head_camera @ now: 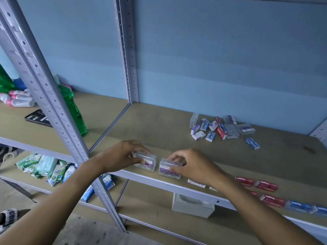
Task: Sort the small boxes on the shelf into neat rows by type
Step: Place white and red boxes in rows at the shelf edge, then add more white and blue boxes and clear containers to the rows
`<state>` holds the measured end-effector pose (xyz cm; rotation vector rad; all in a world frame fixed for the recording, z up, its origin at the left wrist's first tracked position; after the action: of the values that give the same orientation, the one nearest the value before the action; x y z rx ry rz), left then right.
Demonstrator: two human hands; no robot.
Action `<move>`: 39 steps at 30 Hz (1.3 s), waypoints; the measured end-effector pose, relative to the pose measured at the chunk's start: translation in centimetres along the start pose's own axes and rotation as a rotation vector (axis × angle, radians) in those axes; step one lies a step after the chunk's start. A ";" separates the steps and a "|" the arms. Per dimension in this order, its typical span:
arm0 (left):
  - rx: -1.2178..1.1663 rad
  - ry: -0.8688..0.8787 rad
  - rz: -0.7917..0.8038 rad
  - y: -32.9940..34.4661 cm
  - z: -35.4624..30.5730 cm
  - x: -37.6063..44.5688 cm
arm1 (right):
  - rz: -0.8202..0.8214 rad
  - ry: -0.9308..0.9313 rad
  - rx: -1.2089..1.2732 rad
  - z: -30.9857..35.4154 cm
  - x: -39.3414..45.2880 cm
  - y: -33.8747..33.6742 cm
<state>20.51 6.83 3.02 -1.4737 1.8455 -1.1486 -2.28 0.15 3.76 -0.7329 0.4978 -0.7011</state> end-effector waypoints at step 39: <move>0.309 -0.085 0.151 7.9 -2.8 22.5 | -0.105 0.170 -0.429 -7.2 3.1 -5.3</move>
<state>7.75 -13.37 0.26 -1.1711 1.6082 -1.2138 -6.84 -8.05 2.53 -1.1123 0.7831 -0.7675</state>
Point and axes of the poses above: each hand's wrist, its own x-axis towards the middle knuckle, its own y-axis out of the palm, z = x × y, the point moved 5 cm from there along x, towards the middle knuckle, and after that the axes turned 3 degrees about y, right-handed, at the moved point
